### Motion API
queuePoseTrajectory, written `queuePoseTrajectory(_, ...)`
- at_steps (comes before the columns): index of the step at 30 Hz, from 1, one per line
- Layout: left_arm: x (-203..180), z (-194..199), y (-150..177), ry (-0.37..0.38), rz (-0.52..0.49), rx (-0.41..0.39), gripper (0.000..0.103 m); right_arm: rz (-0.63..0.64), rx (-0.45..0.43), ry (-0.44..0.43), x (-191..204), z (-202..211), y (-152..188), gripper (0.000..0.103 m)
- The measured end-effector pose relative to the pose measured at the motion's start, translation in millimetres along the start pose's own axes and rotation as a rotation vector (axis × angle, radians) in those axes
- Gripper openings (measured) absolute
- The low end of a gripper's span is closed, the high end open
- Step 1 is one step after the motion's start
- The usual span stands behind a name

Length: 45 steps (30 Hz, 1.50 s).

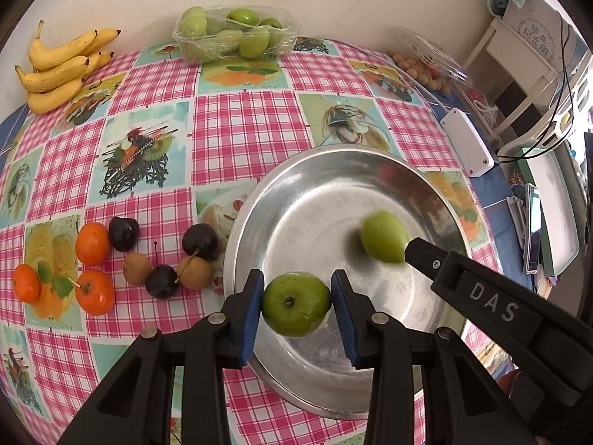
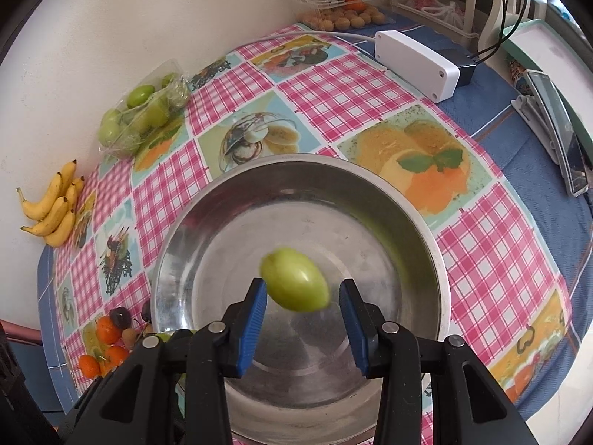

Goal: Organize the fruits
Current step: 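Carry the green fruit over the steel bowl with left gripper while right gripper carries another, then open the left gripper over the bowl while the right gripper releases its green fruit, then move the left gripper toward an orange while the right gripper approaches another orange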

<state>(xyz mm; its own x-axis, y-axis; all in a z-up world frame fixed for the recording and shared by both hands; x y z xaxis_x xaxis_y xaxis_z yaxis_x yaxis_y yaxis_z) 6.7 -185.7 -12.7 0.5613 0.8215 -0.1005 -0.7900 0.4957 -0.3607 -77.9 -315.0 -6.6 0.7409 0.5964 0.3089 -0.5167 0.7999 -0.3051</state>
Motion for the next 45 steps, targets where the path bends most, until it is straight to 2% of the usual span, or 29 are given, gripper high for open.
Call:
queuePoseTrajectory(9, 8.5, 20.1, -3.3, 0.014, 0.031, -0.046, 0.039, 0.015, -0.036, -0.01, 6.4, 12.7, -3.4, 0.045)
queuePoseTrajectory(14, 45.4, 31.1, -5.0, -0.052, 0.152, -0.071, 0.039, 0.03, -0.036, -0.008, 9.4, 13.8, -3.7, 0.045)
queuePoseTrajectory(18, 82.9, 30.4, -1.7, -0.117, 0.27, -0.053, 0.053, 0.05, -0.015, 0.0, 13.3, 8.9, -2.7, 0.048)
queuePoseTrajectory(20, 96.7, 26.5, 1.7, -0.136, 0.317, -0.024, 0.054, 0.061, -0.009, 0.006, 16.2, 7.6, -0.8, 0.06)
queuePoseTrajectory(22, 108.5, 21.8, 6.4, -0.163, 0.356, 0.006, 0.059, 0.079, -0.005, 0.011, 19.7, 6.5, 0.0, 0.064)
queuePoseTrajectory(25, 122.8, 17.1, 12.0, -0.195, 0.409, 0.033, 0.074, 0.103, 0.004, 0.013, 25.8, 3.9, 2.3, 0.071)
queuePoseTrajectory(27, 126.9, 15.4, 14.8, -0.214, 0.436, 0.037, 0.078, 0.116, 0.014, 0.016, 27.9, 1.2, 3.5, 0.075)
queuePoseTrajectory(28, 126.8, 15.0, 15.2, -0.224, 0.437, 0.037, 0.078, 0.123, 0.02, 0.02, 28.8, -0.3, 4.1, 0.077)
queuePoseTrajectory(30, 125.7, 14.2, 15.5, -0.248, 0.418, 0.033, 0.089, 0.139, 0.031, 0.028, 30.7, -4.1, 5.4, 0.082)
queuePoseTrajectory(31, 124.2, 13.7, 15.5, -0.26, 0.407, 0.031, 0.09, 0.146, 0.034, 0.033, 31.7, -5.7, 6.0, 0.086)
queuePoseTrajectory(35, 122.0, 9.4, 13.9, -0.288, 0.374, 0.028, 0.092, 0.167, 0.04, 0.053, 34.3, -10.7, 6.3, 0.093)
queuePoseTrajectory(41, 124.6, 3.0, 16.1, -0.302, 0.378, 0.042, 0.094, 0.18, 0.054, 0.071, 36.1, -17.7, 6.1, 0.101)
queuePoseTrajectory(45, 127.0, 3.8, 15.3, -0.312, 0.379, 0.027, 0.095, 0.189, 0.056, 0.076, 36.7, -20.6, 6.4, 0.103)
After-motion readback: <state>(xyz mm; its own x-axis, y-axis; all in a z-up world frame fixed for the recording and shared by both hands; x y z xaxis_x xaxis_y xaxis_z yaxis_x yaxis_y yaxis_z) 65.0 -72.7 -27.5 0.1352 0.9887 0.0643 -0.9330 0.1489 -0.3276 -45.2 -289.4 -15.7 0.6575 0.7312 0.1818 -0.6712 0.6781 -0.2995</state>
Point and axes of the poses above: each gripper's, at about its wrist camera, not at the fingertips, and z roughly against the way its jaws point, x to its left, y to its underside, the point moved 1 cm from there along -z, roughly the way its jaws point, and after that the axes turned 7 degrees about -y, right-handed, at the moved point
